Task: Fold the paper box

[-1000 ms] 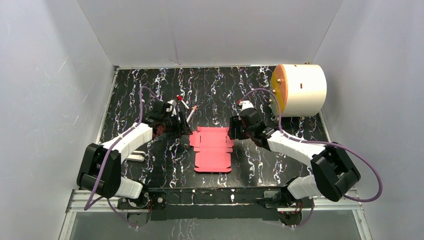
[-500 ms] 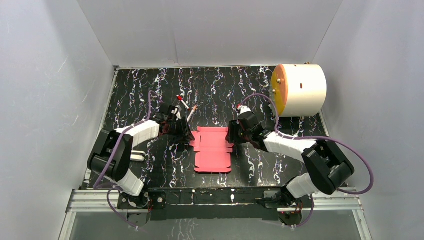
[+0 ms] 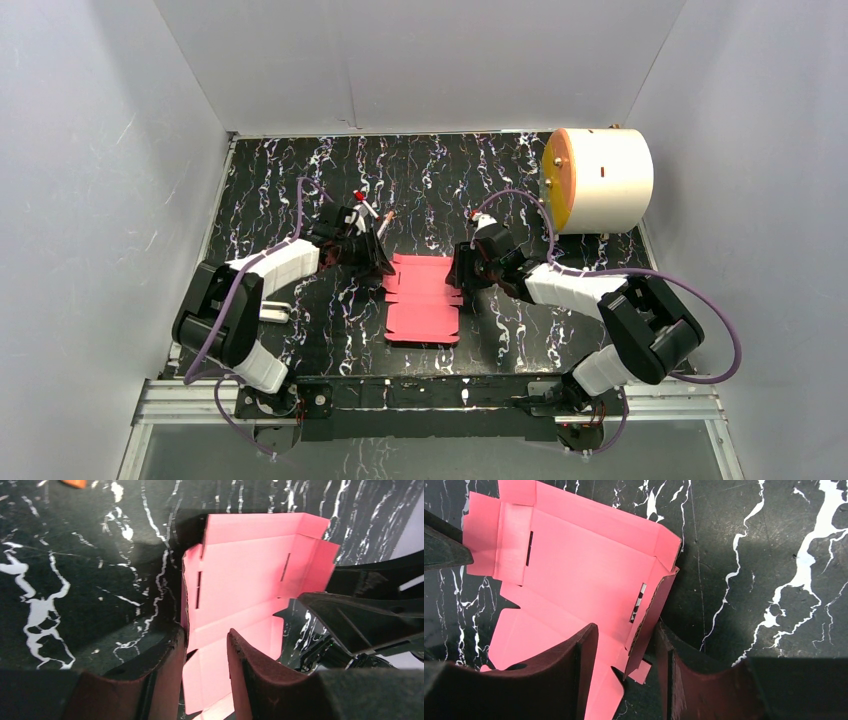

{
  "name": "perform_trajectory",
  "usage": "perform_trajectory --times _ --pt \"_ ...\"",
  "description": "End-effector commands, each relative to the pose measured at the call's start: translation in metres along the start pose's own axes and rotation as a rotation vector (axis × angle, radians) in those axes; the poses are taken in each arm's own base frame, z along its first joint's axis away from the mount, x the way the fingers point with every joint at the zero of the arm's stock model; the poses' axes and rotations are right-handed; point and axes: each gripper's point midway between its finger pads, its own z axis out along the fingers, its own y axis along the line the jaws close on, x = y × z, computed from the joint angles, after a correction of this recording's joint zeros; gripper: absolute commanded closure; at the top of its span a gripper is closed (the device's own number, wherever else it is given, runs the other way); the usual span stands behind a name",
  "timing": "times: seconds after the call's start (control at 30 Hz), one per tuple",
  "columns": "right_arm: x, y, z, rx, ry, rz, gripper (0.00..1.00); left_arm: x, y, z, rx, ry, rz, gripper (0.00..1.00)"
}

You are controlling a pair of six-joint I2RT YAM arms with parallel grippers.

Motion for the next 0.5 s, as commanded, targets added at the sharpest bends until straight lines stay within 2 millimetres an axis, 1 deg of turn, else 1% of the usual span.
perform_trajectory --times 0.0,0.1,0.2,0.3,0.47 --pt "-0.022 0.019 -0.003 -0.072 -0.061 0.011 0.47 -0.01 -0.041 -0.017 0.116 -0.031 0.036 0.66" --pt "-0.024 0.023 -0.003 -0.091 -0.064 0.016 0.47 -0.011 -0.051 -0.019 0.135 -0.038 0.054 0.67" --pt "-0.024 0.025 -0.001 -0.104 -0.063 0.024 0.47 -0.01 -0.056 -0.017 0.145 -0.034 0.059 0.67" --pt "-0.025 0.031 0.0 -0.128 -0.062 0.034 0.47 -0.002 -0.062 -0.012 0.15 -0.015 0.068 0.67" --pt "-0.026 0.032 0.003 -0.129 -0.063 0.041 0.48 0.008 -0.066 0.001 0.139 0.009 0.088 0.67"
